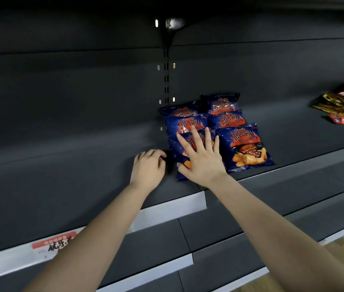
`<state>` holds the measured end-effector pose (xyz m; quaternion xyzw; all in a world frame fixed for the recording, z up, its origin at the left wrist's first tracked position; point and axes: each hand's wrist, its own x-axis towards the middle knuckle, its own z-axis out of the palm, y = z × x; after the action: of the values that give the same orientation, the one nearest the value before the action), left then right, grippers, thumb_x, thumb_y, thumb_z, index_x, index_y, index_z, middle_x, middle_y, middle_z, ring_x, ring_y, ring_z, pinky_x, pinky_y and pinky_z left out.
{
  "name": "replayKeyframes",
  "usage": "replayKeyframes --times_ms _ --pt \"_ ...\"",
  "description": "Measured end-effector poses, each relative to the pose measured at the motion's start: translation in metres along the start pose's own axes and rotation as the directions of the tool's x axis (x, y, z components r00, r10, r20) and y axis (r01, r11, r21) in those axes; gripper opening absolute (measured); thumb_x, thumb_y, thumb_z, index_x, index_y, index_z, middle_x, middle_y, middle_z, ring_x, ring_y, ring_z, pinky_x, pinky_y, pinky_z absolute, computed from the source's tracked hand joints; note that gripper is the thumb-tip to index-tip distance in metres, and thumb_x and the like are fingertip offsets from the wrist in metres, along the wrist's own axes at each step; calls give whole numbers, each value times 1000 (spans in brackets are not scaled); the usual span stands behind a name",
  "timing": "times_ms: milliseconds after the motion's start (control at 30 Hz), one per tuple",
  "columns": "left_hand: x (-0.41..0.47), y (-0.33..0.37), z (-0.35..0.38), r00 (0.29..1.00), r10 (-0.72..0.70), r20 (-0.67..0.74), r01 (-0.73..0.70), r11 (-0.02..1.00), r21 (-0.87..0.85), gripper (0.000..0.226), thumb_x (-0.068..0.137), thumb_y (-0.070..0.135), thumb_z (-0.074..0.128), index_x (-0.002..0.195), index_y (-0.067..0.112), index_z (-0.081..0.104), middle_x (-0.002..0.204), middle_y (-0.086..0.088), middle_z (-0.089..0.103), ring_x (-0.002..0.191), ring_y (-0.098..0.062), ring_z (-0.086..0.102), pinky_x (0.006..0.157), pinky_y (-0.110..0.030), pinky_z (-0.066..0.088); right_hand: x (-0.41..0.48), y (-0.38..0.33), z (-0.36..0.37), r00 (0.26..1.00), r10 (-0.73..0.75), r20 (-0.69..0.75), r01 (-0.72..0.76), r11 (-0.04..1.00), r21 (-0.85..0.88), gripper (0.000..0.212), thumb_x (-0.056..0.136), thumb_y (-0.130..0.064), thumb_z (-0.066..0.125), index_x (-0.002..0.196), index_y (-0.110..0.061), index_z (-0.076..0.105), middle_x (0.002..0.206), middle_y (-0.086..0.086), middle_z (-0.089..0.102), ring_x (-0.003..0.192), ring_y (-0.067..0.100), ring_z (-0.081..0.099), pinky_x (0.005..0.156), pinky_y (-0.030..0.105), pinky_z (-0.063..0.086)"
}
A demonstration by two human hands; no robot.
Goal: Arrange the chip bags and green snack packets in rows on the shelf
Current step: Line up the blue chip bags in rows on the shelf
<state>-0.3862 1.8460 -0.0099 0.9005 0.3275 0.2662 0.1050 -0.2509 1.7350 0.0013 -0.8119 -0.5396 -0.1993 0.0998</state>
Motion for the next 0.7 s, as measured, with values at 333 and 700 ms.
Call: replayKeyframes --times_ms 333,700 --pt "-2 2 0 1000 14 26 -16 998 66 27 90 14 44 108 18 64 117 1 64 107 -25 55 98 -32 29 7 -3 3 997 64 53 -66 998 22 75 86 -56 43 151 -38 11 161 5 -1 144 42 -6 112 62 -1" --pt "-1 -2 -12 996 20 82 -27 996 80 29 92 16 42 114 18 62 123 -1 61 114 -25 53 105 -34 27 13 -7 -17 980 79 185 -80 997 0 74 89 -69 29 151 -38 3 161 6 -7 145 36 -15 109 63 -11"
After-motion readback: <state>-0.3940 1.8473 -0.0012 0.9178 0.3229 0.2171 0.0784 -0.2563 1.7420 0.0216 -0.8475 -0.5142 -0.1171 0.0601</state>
